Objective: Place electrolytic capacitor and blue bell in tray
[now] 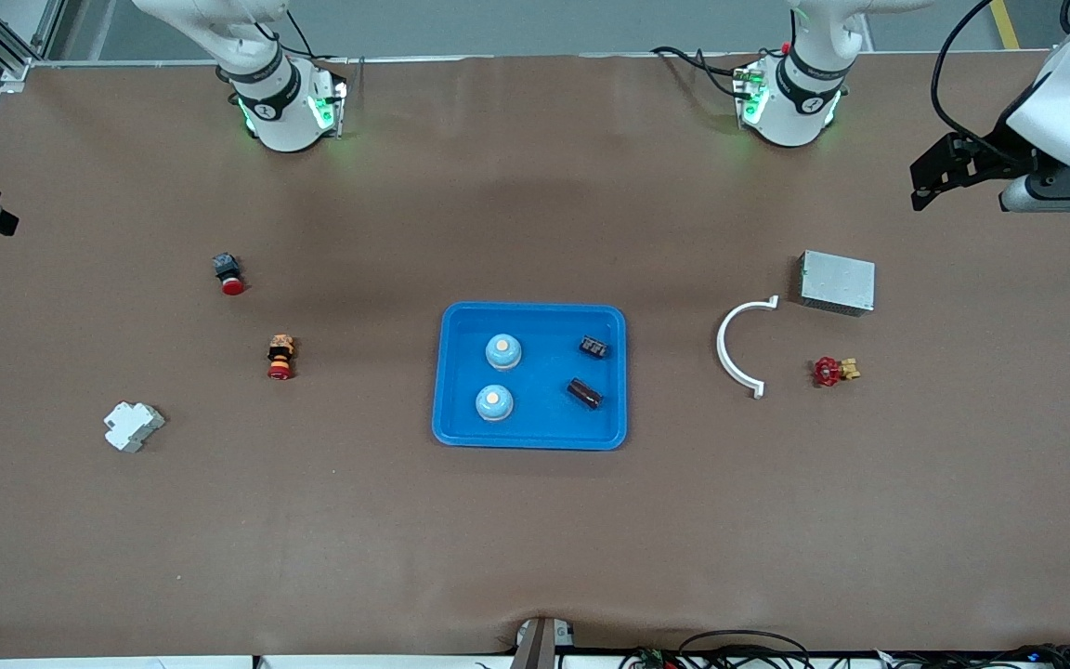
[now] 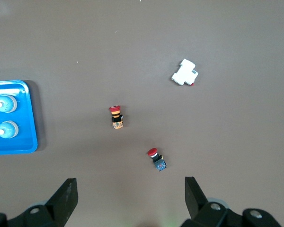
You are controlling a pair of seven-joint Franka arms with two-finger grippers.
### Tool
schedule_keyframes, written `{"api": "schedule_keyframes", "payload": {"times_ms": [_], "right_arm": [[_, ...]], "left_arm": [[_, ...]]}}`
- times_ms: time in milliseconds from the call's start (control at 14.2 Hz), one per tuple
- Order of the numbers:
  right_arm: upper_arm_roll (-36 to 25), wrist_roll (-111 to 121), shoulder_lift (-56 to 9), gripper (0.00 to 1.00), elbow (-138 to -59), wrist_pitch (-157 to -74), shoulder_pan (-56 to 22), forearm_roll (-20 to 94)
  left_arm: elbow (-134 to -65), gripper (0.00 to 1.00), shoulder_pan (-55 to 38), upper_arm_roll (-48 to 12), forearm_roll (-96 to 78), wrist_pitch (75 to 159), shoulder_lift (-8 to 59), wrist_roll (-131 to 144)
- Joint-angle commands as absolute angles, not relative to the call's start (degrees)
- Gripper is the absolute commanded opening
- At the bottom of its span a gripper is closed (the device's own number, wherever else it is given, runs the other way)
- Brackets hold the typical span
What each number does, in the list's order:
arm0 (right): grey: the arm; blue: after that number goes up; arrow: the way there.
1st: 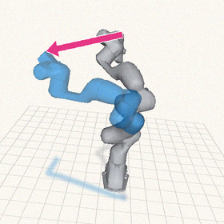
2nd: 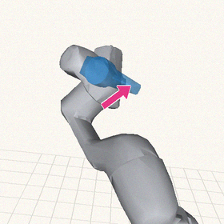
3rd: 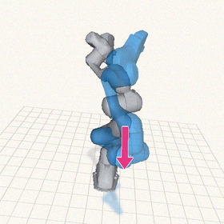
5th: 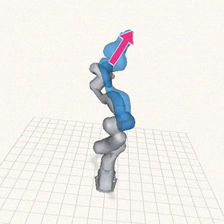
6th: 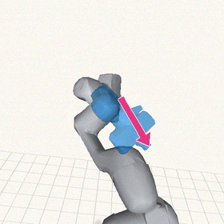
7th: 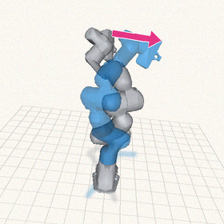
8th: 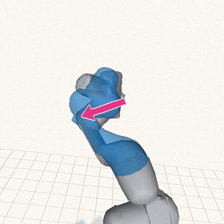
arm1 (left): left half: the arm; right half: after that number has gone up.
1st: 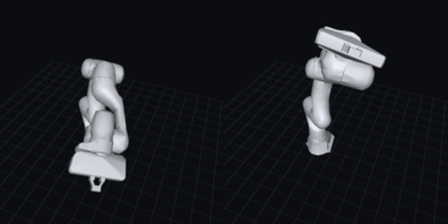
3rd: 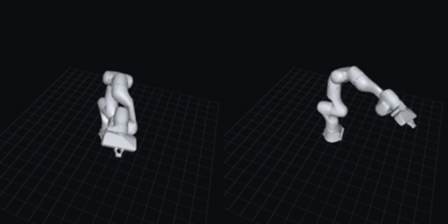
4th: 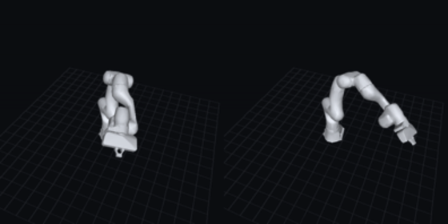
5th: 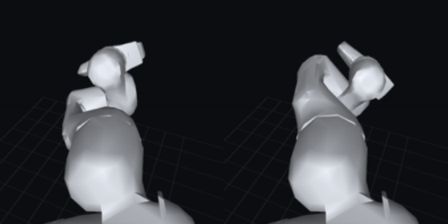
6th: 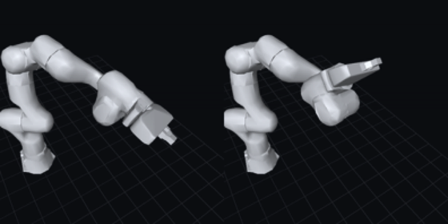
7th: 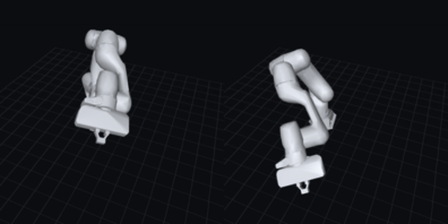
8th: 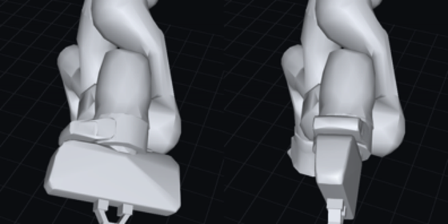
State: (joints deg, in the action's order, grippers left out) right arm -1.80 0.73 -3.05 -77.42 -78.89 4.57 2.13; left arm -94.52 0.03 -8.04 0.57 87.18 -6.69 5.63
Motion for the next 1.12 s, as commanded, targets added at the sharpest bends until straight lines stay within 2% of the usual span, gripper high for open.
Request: {"api": "schedule_keyframes", "payload": {"times_ms": [0,1053], "right_arm": [[-0.7,1.41,-1.93,1.0,-77.7,-79.01,5.98,2.55],[-0.79,1.41,-1.93,1.0,-77.78,-80.33,5.71,2.46]], "left_arm": [[-92.81,1.0,0.53,-8.17,0.44,85.34,-5.89,5.1],[-93.78,1.0,0.62,-7.65,0.62,84.55,-6.33,4.83]]}}
